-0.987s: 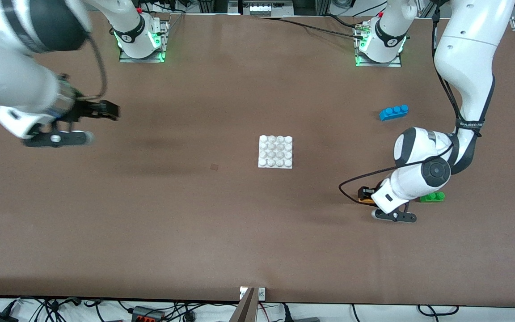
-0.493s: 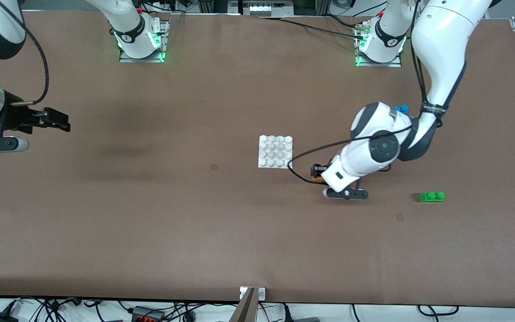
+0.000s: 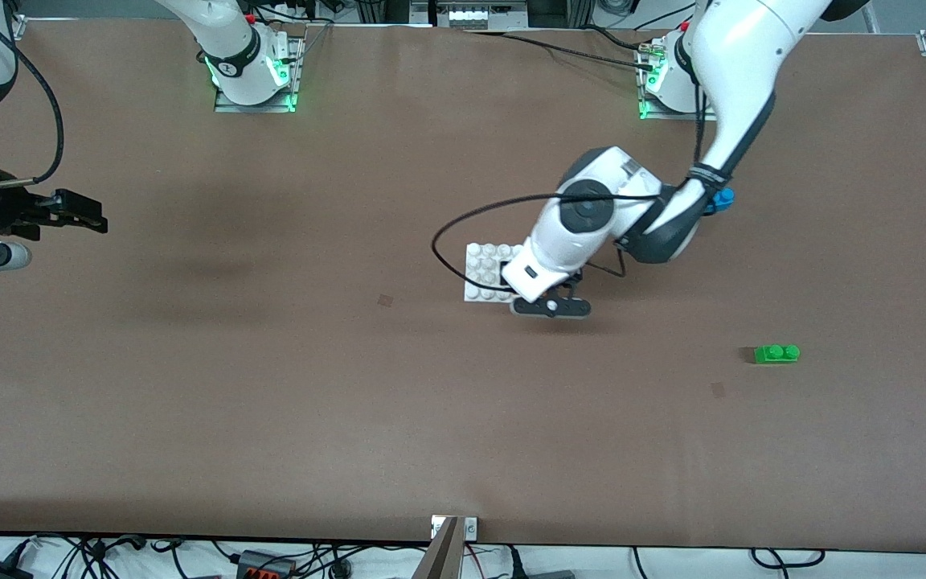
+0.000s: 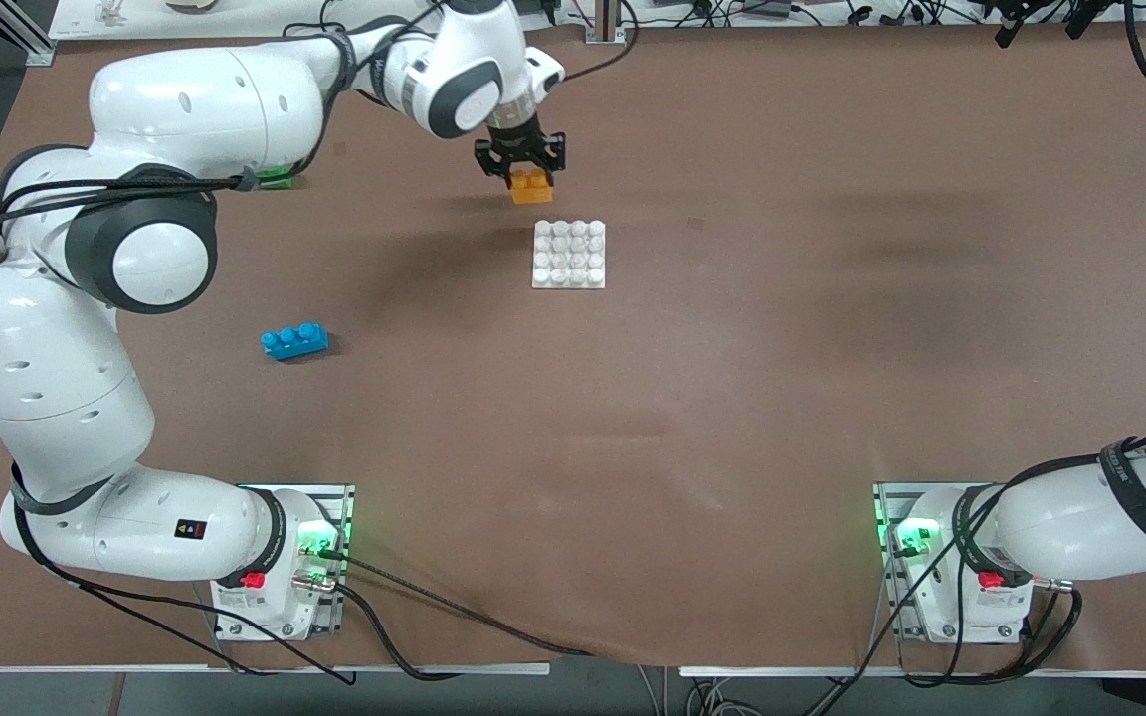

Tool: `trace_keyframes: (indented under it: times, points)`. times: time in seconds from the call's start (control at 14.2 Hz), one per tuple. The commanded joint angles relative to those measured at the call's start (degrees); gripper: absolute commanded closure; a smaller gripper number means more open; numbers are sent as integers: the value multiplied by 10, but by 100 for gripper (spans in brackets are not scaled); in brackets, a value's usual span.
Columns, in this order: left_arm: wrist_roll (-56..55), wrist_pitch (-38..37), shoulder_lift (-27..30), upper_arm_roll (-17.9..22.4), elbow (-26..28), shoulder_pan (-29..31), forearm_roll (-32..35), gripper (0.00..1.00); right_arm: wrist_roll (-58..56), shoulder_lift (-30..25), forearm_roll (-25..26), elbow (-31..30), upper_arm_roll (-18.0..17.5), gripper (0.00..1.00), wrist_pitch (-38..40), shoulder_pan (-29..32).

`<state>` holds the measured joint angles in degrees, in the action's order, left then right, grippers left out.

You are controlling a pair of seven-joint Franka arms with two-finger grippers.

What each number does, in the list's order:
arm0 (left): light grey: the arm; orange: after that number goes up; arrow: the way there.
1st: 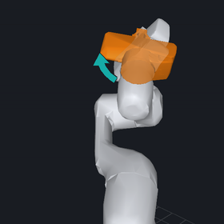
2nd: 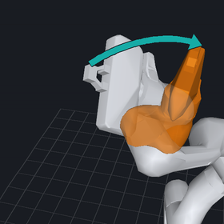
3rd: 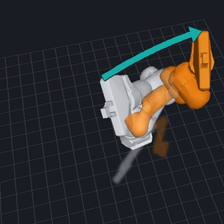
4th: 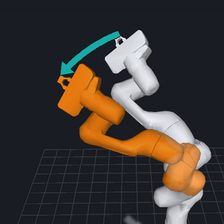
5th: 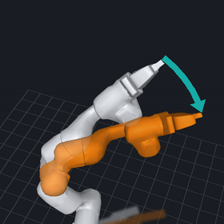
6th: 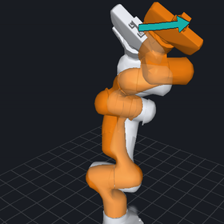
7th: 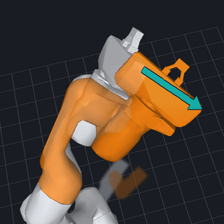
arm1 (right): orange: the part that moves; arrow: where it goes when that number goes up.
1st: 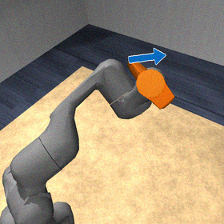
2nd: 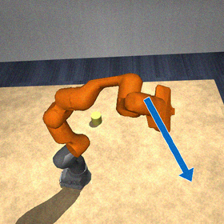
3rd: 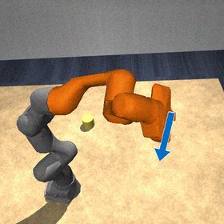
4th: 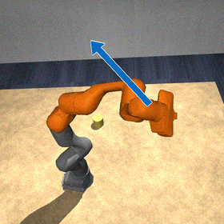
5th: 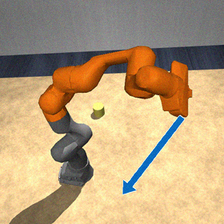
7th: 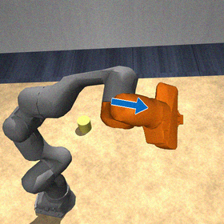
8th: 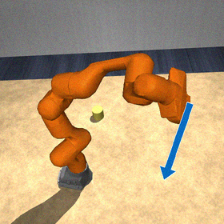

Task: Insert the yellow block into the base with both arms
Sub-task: 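Carry the yellow block over the white base with the left gripper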

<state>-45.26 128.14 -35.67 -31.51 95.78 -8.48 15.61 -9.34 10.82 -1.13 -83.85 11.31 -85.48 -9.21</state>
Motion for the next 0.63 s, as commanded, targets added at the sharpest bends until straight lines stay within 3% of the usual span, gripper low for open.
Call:
trace_keyframes:
  times: [0.0, 0.07, 0.21, 0.35, 0.56]
  points:
    - [-62, 51, -12, -4, 26, -13, 49, 54, -14, 1, -1, 40, -11, 0, 16, 43]
    - [-79, 61, -14, -7, 34, -16, 60, 54, -16, -6, -2, 38, -29, 0, 12, 72]
    - [-104, 65, -21, -10, 38, -22, 88, 54, -9, -66, 2, -22, -94, 0, 24, 132]
    - [-124, 66, -31, -10, 38, -23, 108, 54, 5, -101, 11, -66, -95, 0, 20, 134]
    - [-184, 70, -36, -11, 48, -37, 146, 54, 5, -99, 14, -65, -95, 0, 22, 133]
